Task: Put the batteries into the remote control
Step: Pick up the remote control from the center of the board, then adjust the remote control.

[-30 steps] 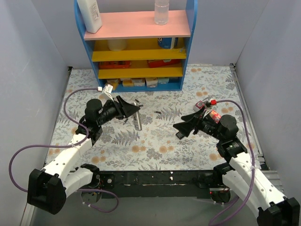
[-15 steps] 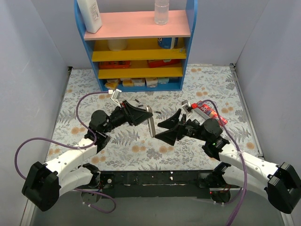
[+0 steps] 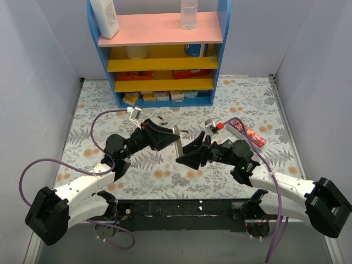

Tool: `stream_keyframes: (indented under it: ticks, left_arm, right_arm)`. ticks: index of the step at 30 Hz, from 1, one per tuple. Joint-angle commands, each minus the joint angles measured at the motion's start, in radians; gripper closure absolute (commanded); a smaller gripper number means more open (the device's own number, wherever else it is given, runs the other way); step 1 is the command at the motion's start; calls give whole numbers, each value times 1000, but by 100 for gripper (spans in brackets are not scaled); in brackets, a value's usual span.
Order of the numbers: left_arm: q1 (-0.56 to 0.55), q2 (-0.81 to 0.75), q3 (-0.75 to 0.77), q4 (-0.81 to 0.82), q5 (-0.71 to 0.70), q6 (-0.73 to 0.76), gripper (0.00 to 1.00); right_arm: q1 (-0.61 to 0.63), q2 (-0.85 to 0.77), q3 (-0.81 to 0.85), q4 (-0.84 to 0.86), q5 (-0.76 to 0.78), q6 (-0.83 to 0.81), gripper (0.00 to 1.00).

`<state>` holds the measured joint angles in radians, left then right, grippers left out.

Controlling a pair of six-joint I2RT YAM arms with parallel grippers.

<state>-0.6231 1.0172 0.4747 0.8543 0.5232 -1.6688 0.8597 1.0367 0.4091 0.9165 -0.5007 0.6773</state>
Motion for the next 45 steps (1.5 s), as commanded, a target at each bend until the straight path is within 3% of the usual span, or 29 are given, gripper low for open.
stream_keyframes:
  ticks: [1,5,6,8,9,10,13,15,23,29,35,40,45]
  left_arm:
    - [-6,-5,-19,77,14,-5,100]
    - [-6,-12,-22,45,17,10,96]
    - [-6,-22,-21,29,12,20,82]
    - [-6,-37,-13,-35,0,52,59]
    - [-7,-46,-8,-66,-8,67,42]
    - [-6,-67,8,-105,-40,84,32]
    - [-6,-95,53,-305,-124,164,9]
    - [-6,-112,102,-447,-161,211,2]
    - [-27,-106,177,-696,-344,262,2]
    - [-104,-63,200,-762,-477,303,2]
    - [-145,-29,200,-782,-584,314,3]
    - [-152,-26,189,-775,-621,311,17]
    - [-156,-13,180,-750,-618,301,23]
  right_arm:
    - [6,-17,-7,90,2,-18,45]
    - [7,-33,-6,21,16,-54,74]
    - [7,-41,-4,7,25,-64,84]
    - [7,-52,2,-54,48,-97,92]
    - [7,-62,7,-79,57,-114,98]
    - [9,-69,13,-114,71,-131,99]
    - [24,-87,39,-243,152,-225,99]
    - [48,-92,65,-336,246,-296,99]
    - [202,-49,148,-499,643,-418,99]
    - [304,11,203,-571,924,-455,99]
    - [335,43,220,-568,968,-461,99]
    - [345,60,227,-570,992,-466,99]
    - [352,77,232,-570,992,-466,99]
